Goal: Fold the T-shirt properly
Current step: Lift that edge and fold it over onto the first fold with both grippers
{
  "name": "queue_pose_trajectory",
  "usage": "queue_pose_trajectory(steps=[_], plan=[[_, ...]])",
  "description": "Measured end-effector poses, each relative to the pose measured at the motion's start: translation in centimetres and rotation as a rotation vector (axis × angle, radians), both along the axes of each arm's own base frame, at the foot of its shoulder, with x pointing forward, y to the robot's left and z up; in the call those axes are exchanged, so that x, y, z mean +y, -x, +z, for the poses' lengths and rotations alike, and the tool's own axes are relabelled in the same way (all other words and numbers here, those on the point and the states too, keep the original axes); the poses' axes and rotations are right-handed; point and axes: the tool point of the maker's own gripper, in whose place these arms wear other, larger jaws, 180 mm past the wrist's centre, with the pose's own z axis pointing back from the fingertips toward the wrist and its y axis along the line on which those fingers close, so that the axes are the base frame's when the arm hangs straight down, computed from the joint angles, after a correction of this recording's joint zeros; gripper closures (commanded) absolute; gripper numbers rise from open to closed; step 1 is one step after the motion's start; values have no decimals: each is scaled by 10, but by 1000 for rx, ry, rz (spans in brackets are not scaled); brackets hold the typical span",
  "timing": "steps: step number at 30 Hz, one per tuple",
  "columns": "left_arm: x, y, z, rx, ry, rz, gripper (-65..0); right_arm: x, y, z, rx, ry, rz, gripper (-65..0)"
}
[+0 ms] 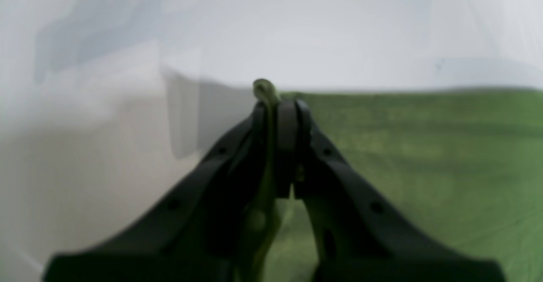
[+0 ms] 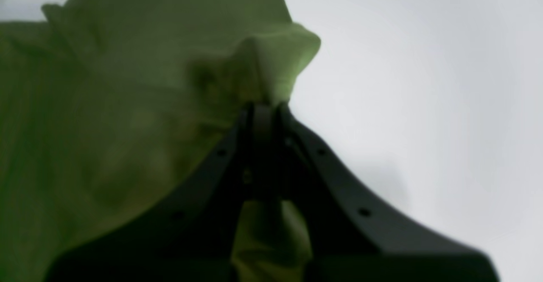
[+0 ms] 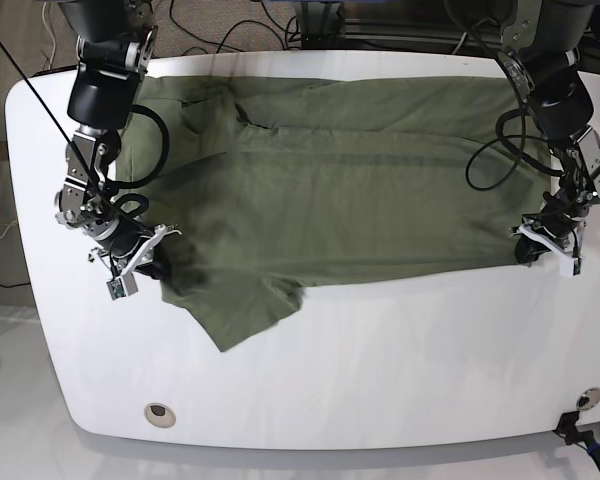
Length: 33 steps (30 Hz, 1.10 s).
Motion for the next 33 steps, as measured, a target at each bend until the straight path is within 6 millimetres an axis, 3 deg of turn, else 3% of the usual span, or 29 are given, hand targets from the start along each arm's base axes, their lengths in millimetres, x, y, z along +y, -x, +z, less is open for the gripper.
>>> queue_pose_trajectory(steps=[5,8,16,19,25,28,33], plan=[[-1,4,-4,7,2,-1,0,0,15,19,-62,69,32,0],[2,19,-9,36,-35,-15,0,4,32,26,-89,102,58,0],[11,49,25,63,-243,-98,0,19,78,32,-104,158,117,0],[5,72,30,71,-256,-124,0,21,98,31,-91,177,132,0],[-5,97,49,53,-324,-175,0,22,121,52,-137,201,114,0],[-9,115,46,60,-308,-168,0,17,133,58,-139,224,105,0],[-5,140,51,70,-316,-163,0,19,158,46,-85,225,120,0]])
